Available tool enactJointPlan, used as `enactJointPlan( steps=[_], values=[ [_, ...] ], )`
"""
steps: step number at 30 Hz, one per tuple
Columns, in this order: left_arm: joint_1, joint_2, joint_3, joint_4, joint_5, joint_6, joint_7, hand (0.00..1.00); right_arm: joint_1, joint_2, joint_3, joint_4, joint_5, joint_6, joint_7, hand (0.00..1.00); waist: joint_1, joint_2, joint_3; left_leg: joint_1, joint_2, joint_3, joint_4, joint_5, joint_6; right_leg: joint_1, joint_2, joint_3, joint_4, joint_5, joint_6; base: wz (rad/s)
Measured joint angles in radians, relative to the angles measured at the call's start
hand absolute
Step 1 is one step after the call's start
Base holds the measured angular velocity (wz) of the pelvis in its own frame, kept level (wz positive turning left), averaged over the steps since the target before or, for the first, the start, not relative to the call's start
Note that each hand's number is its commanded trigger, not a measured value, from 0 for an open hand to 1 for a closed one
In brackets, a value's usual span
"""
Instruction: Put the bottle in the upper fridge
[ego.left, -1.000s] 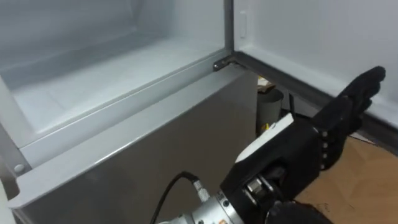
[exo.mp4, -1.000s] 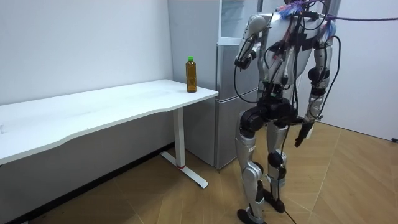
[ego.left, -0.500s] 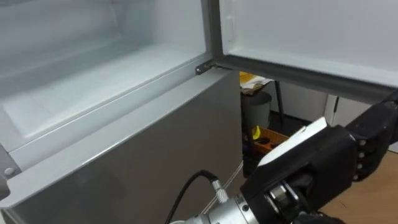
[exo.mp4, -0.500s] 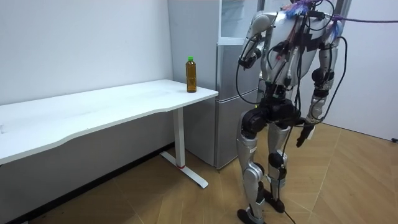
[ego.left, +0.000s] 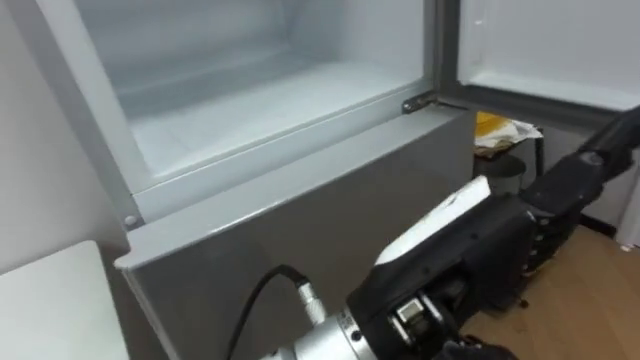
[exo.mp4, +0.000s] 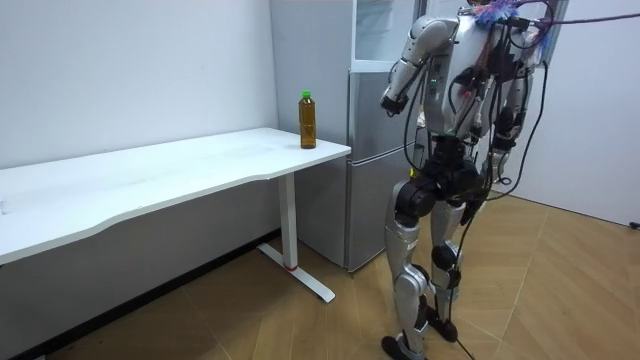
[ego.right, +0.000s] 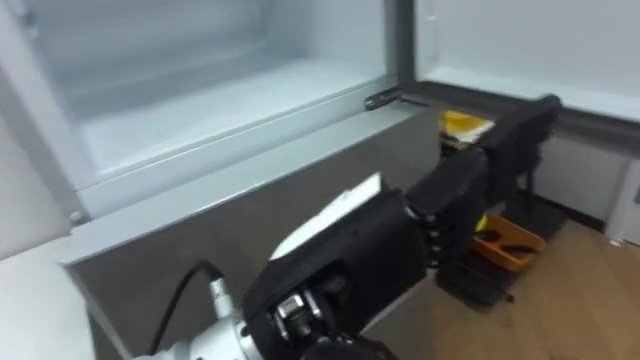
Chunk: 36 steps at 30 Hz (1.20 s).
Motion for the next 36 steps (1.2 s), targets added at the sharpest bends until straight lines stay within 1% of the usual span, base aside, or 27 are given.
enactJointPlan(
  steps=[1, 2, 3, 5, 8, 9, 11, 12, 13, 14, 15, 16, 17, 18, 19, 20, 22, 23, 25, 26, 27, 28, 29, 31, 32, 35, 36],
  values=[
    [0.020, 0.015, 0.027, -0.012, 0.019, -0.001, 0.006, 0.00, 0.002, 0.005, -0.002, 0.000, -0.001, -0.002, 0.003, 0.00, 0.005, -0.007, -0.0026, 0.000, -0.001, -0.013, 0.000, 0.000, 0.000, 0.006, -0.002, -0.011, -0.001, -0.001, 0.000, 0.23],
    [0.050, 0.038, 0.055, -0.035, 0.038, -0.002, 0.020, 0.00, 0.006, 0.010, -0.011, 0.001, -0.005, -0.003, 0.006, 0.00, 0.016, -0.012, -0.0058, 0.000, -0.001, -0.017, 0.002, 0.000, 0.000, 0.010, -0.001, -0.011, -0.005, -0.002, -0.001, 0.18],
    [0.068, 0.049, 0.071, -0.049, 0.051, -0.004, 0.025, 0.00, 0.009, 0.013, -0.019, 0.001, -0.010, -0.004, 0.008, 0.00, 0.023, -0.014, -0.0070, 0.000, -0.001, -0.017, 0.003, 0.000, 0.000, 0.013, -0.001, -0.013, -0.008, -0.002, -0.001, 0.09],
    [0.129, 0.081, 0.142, -0.087, 0.068, -0.017, 0.047, 0.00, 0.028, 0.015, -0.034, -0.001, -0.028, -0.010, 0.009, 0.00, 0.053, -0.018, -0.0139, -0.003, -0.001, -0.021, 0.003, 0.000, 0.000, 0.020, -0.002, -0.021, -0.011, -0.001, -0.001, 0.08],
    [0.163, 0.102, 0.217, -0.105, 0.082, -0.035, 0.083, 0.00, 0.047, 0.017, -0.048, -0.001, -0.034, -0.014, 0.011, 0.00, 0.077, -0.022, -0.0150, 0.000, -0.003, -0.042, 0.002, 0.000, 0.000, 0.036, -0.004, -0.040, -0.016, -0.001, -0.001, 0.21],
    [0.186, 0.106, 0.249, -0.106, 0.090, -0.055, 0.110, 0.00, 0.049, 0.016, -0.051, 0.001, -0.033, -0.015, 0.010, 0.00, 0.096, -0.021, -0.0157, 0.003, -0.003, -0.046, 0.002, 0.000, 0.000, 0.042, -0.005, -0.044, -0.018, -0.001, -0.001, 0.12],
    [0.215, 0.105, 0.289, -0.108, 0.133, -0.070, 0.143, 0.00, 0.045, 0.020, -0.051, 0.015, -0.034, -0.033, 0.010, 0.00, 0.110, -0.020, -0.0170, 0.001, -0.006, -0.065, 0.004, 0.000, 0.000, 0.049, -0.008, -0.058, -0.024, -0.002, -0.001, 0.19],
    [0.225, 0.104, 0.312, -0.109, 0.150, -0.073, 0.158, 0.00, 0.041, 0.021, -0.054, 0.032, -0.034, -0.040, 0.010, 0.00, 0.129, -0.019, -0.0171, 0.001, -0.008, -0.071, 0.005, 0.000, 0.000, 0.049, -0.010, -0.065, -0.029, -0.002, 0.000, 0.18],
    [0.240, 0.106, 0.345, -0.110, 0.152, -0.087, 0.172, 0.00, 0.043, 0.021, -0.059, 0.036, -0.035, -0.044, 0.011, 0.00, 0.149, -0.022, -0.0156, -0.001, -0.009, -0.073, 0.009, 0.000, 0.000, 0.049, -0.011, -0.066, -0.029, -0.002, 0.001, 0.12],
    [0.251, 0.106, 0.365, -0.112, 0.152, -0.095, 0.181, 0.00, 0.046, 0.021, -0.065, 0.036, -0.035, -0.046, 0.012, 0.00, 0.156, -0.022, -0.0163, -0.004, -0.010, -0.074, 0.011, 0.000, 0.000, 0.049, -0.012, -0.067, -0.029, -0.003, 0.001, 0.10],
    [0.274, 0.105, 0.410, -0.124, 0.168, -0.106, 0.204, 0.00, 0.046, 0.021, -0.074, 0.035, -0.040, -0.046, 0.014, 0.00, 0.162, -0.012, -0.0238, -0.012, -0.013, -0.091, 0.015, 0.000, 0.000, 0.055, -0.015, -0.076, -0.030, -0.004, 0.003, 0.31],
    [0.281, 0.101, 0.447, -0.135, 0.179, -0.111, 0.232, 0.00, 0.050, 0.022, -0.076, 0.034, -0.039, -0.047, 0.021, 0.00, 0.161, -0.016, -0.0222, -0.016, -0.017, -0.113, 0.018, 0.000, 0.000, 0.061, -0.020, -0.093, -0.029, -0.007, 0.006, 0.47],
    [0.283, 0.100, 0.476, -0.142, 0.195, -0.122, 0.262, 0.00, 0.056, 0.025, -0.078, 0.034, -0.041, -0.047, 0.028, 0.00, 0.171, -0.017, -0.0213, -0.014, -0.020, -0.121, 0.018, 0.001, 0.001, 0.064, -0.022, -0.102, -0.027, -0.013, 0.007, 0.40],
    [0.286, 0.100, 0.494, -0.147, 0.207, -0.129, 0.274, 0.00, 0.058, 0.025, -0.080, 0.034, -0.042, -0.047, 0.032, 0.00, 0.184, -0.018, -0.0210, -0.012, -0.021, -0.121, 0.018, 0.001, 0.001, 0.062, -0.023, -0.102, -0.025, -0.015, 0.007, 0.16],
    [0.301, 0.100, 0.535, -0.169, 0.215, -0.136, 0.303, 0.00, 0.060, 0.025, -0.082, 0.033, -0.045, -0.048, 0.033, 0.00, 0.203, -0.018, -0.0228, -0.011, -0.021, -0.121, 0.018, 0.001, 0.001, 0.064, -0.023, -0.105, -0.025, -0.018, 0.007, 0.00],
    [0.306, 0.099, 0.554, -0.180, 0.214, -0.144, 0.320, 0.00, 0.062, 0.025, -0.082, 0.030, -0.050, -0.050, 0.033, 0.00, 0.211, -0.019, -0.0230, -0.011, -0.021, -0.122, 0.018, 0.001, 0.001, 0.065, -0.023, -0.107, -0.025, -0.019, 0.007, 0.09],
    [0.330, 0.091, 0.632, -0.211, 0.216, -0.191, 0.396, 0.00, 0.077, 0.026, -0.085, 0.037, -0.075, -0.069, 0.034, 0.00, 0.226, -0.019, -0.0228, -0.011, -0.023, -0.139, 0.017, 0.001, 0.001, 0.073, -0.024, -0.122, -0.032, -0.020, 0.006, 0.19],
    [0.351, 0.093, 0.677, -0.219, 0.216, -0.213, 0.429, 0.00, 0.085, 0.028, -0.092, 0.040, -0.076, -0.073, 0.033, 0.00, 0.242, -0.018, -0.0225, -0.005, -0.023, -0.143, 0.017, 0.001, 0.001, 0.081, -0.025, -0.124, -0.033, -0.022, 0.006, 0.12],
    [0.388, 0.093, 0.747, -0.223, 0.235, -0.233, 0.490, 0.00, 0.094, 0.029, -0.107, 0.040, -0.080, -0.078, 0.032, 0.00, 0.256, -0.016, -0.0247, -0.001, -0.025, -0.150, 0.017, 0.001, 0.001, 0.088, -0.027, -0.133, -0.033, -0.028, 0.007, 0.12],
    [0.396, 0.092, 0.767, -0.223, 0.247, -0.234, 0.510, 0.00, 0.099, 0.029, -0.114, 0.041, -0.082, -0.078, 0.031, 0.00, 0.261, -0.017, -0.0238, -0.001, -0.026, -0.154, 0.017, 0.001, 0.001, 0.089, -0.028, -0.135, -0.033, -0.029, 0.007, 0.19],
    [0.409, 0.092, 0.798, -0.223, 0.253, -0.234, 0.544, 0.00, 0.114, 0.029, -0.125, 0.046, -0.086, -0.078, 0.030, 0.00, 0.266, -0.022, -0.0193, -0.001, -0.029, -0.164, 0.017, 0.001, 0.001, 0.093, -0.030, -0.146, -0.034, -0.031, 0.008, 0.21],
    [0.425, 0.092, 0.827, -0.221, 0.253, -0.238, 0.569, 0.00, 0.117, 0.032, -0.141, 0.043, -0.088, -0.078, 0.031, 0.00, 0.273, -0.018, -0.0219, -0.002, -0.031, -0.170, 0.016, 0.001, 0.001, 0.096, -0.032, -0.152, -0.034, -0.034, 0.009, 0.20],
    [0.435, 0.091, 0.842, -0.216, 0.253, -0.242, 0.578, 0.00, 0.119, 0.032, -0.147, 0.044, -0.092, -0.078, 0.031, 0.00, 0.277, -0.023, -0.0181, 0.000, -0.032, -0.171, 0.016, 0.001, 0.001, 0.098, -0.032, -0.153, -0.034, -0.035, 0.010, 0.11],
    [0.470, 0.091, 0.885, -0.185, 0.253, -0.243, 0.604, 0.00, 0.128, 0.032, -0.155, 0.039, -0.107, -0.076, 0.033, 0.00, 0.295, -0.023, -0.0180, 0.007, -0.035, -0.182, 0.016, 0.001, 0.001, 0.109, -0.035, -0.160, -0.034, -0.039, 0.011, 0.09],
    [0.479, 0.091, 0.896, -0.175, 0.254, -0.243, 0.611, 0.00, 0.133, 0.032, -0.161, 0.032, -0.113, -0.075, 0.035, 0.00, 0.297, -0.020, -0.0183, 0.007, -0.036, -0.183, 0.016, 0.001, 0.001, 0.110, -0.036, -0.165, -0.034, -0.039, 0.011, 0.17],
    [0.543, 0.083, 0.936, -0.103, 0.254, -0.243, 0.660, 0.00, 0.152, 0.032, -0.195, 0.023, -0.117, -0.074, 0.040, 0.00, 0.299, -0.019, -0.0170, 0.011, -0.039, -0.196, 0.016, 0.001, 0.001, 0.118, -0.039, -0.177, -0.033, -0.047, 0.013, 0.13],
    [0.577, 0.071, 0.949, -0.072, 0.250, -0.242, 0.680, 0.00, 0.156, 0.033, -0.208, 0.021, -0.114, -0.071, 0.040, 0.00, 0.298, -0.018, -0.0173, 0.010, -0.040, -0.197, 0.016, 0.001, 0.001, 0.117, -0.039, -0.177, -0.034, -0.051, 0.012, 0.07]
  ],
)
